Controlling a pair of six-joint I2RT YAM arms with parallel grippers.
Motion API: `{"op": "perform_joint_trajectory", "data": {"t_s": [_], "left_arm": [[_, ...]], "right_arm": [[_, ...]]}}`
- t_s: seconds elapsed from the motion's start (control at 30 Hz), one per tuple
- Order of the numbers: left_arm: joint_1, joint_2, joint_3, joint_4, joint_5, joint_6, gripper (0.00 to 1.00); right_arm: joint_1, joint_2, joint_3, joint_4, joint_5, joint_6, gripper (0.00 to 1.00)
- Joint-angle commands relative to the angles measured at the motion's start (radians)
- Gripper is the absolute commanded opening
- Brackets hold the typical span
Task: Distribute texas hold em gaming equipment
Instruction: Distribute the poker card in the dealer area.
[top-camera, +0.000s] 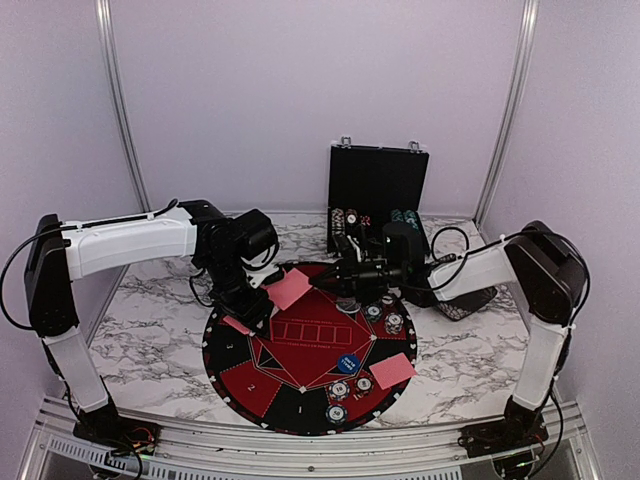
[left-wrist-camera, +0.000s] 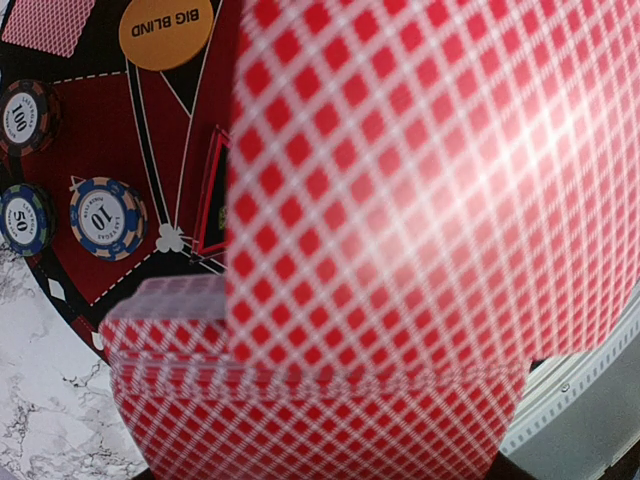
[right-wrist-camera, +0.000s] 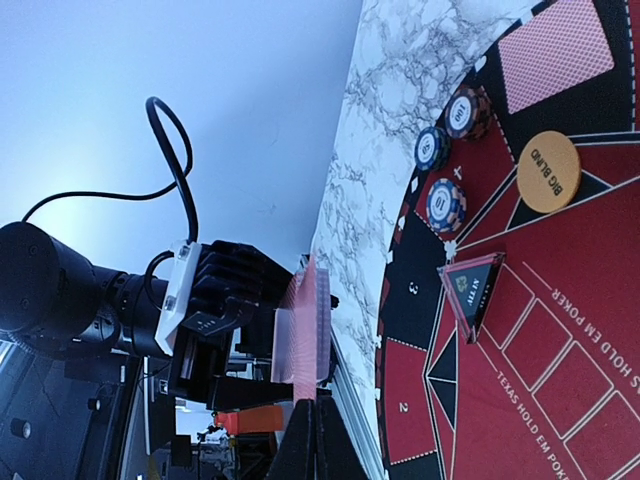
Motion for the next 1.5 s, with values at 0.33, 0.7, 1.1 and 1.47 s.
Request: {"op": "perform_joint_trajectory", "data": {"t_s": [0.33,0.7,1.1,1.47], "left_arm": [[0.005,-0.007,0.002,-0.017,-0.004,0.012,0.5],[0.006,-0.01,0.002,-0.017,-0.004,0.011,0.5],[0.006,-0.011,0.002,-0.017,-0.002,0.014,0.5],[0.007,-0.01,0.002,-0.017,-0.001,0.015,0.5]], "right_arm": [[-0.157,-0.095,-0.111,0.004,0.016,-0.05,0.0],[-0.333,-0.072,-0.147,-0.042,0.058,-0.124,0.0],[-0.435,-0.006,-0.114,-0.14,0.146,-0.234,0.0],[-0.437,0.049,-0.097,-0.182,0.206,-0.332,0.0]]}}
